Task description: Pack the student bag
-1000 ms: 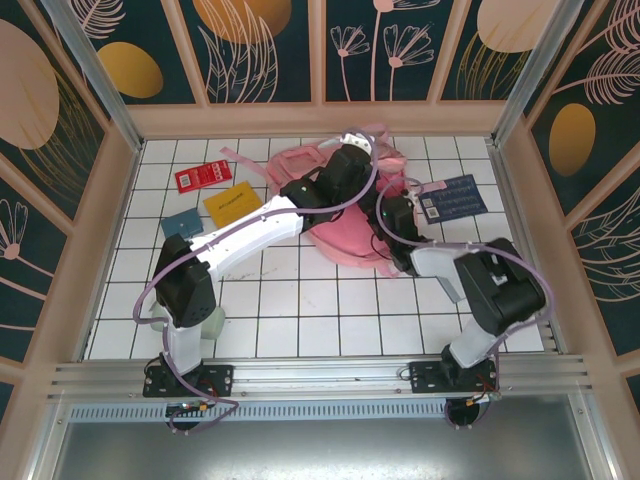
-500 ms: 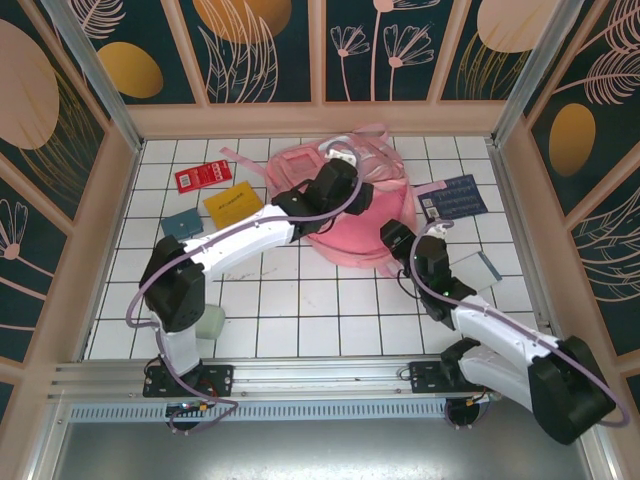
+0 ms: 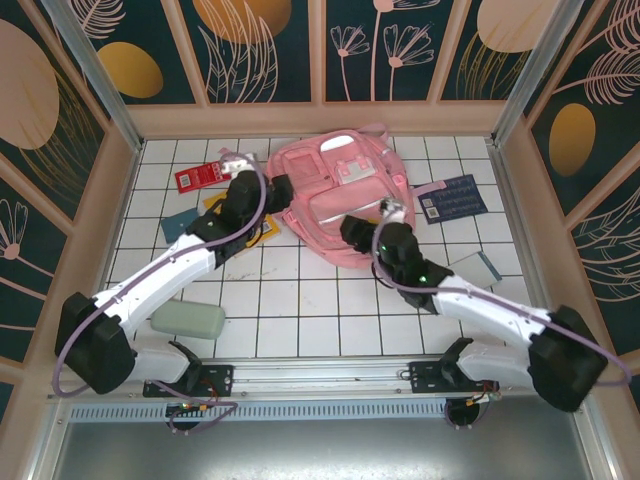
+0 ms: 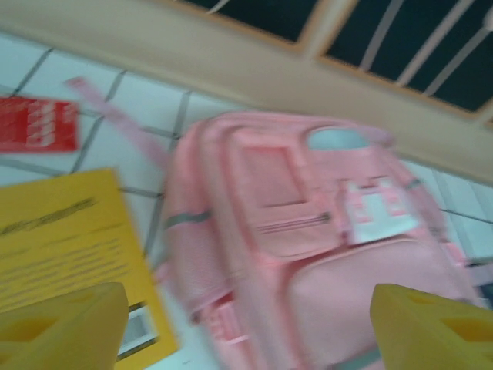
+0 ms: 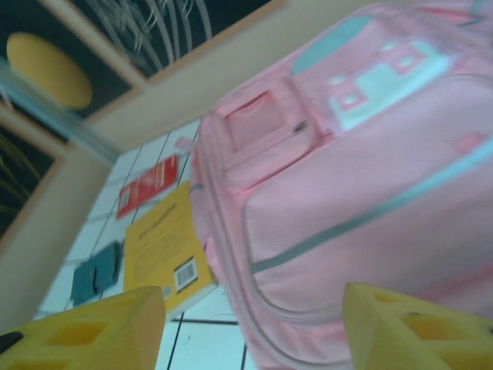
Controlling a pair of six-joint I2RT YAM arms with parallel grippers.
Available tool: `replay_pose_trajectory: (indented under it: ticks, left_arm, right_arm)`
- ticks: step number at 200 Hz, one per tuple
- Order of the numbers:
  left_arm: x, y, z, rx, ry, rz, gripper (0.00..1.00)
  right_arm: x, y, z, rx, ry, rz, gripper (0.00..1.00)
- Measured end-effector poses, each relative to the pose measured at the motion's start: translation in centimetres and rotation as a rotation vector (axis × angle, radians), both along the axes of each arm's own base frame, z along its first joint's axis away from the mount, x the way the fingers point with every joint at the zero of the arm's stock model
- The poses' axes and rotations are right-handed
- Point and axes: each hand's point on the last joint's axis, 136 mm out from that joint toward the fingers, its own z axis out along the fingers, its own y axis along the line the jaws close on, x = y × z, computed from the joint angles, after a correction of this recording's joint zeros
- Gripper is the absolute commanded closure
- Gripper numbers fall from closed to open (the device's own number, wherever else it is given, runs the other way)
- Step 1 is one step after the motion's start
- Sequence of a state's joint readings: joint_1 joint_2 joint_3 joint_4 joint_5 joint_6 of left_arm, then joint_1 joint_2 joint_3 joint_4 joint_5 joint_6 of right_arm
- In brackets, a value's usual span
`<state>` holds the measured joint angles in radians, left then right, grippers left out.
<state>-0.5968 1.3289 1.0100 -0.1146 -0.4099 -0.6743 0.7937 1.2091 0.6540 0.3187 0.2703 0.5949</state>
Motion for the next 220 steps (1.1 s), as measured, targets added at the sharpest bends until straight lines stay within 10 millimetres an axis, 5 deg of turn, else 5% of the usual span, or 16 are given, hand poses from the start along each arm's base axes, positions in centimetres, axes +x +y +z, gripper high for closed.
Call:
replay_pose_trajectory:
  ticks: [38,71,133,220]
  left_arm:
    - [-2.3,6.4,-8.5,-0.014,0.155,0.168,0.45]
    - [-3.7,9.7,-12.9,-0.081,0.221,0.262,0.69]
    - [-3.1,12.1,-16.1,-0.143,0.248,0.34,0.72]
    - [-2.1,12.6,-20.6,-0.17,0.334,0.344,0.71]
  right_arm:
    - [2.1,6.9,-1.1,-0.087,0.009,0.176,0.4]
    - [4.5,12.1,-3.1,-0.129,0.033,0.285,0.46]
    - [7.8,18.8,-7.7,-0.154,0.098,0.407,0.51]
    - [10.5,24.4,-12.3,-0.176,0.166,0.472,0.52]
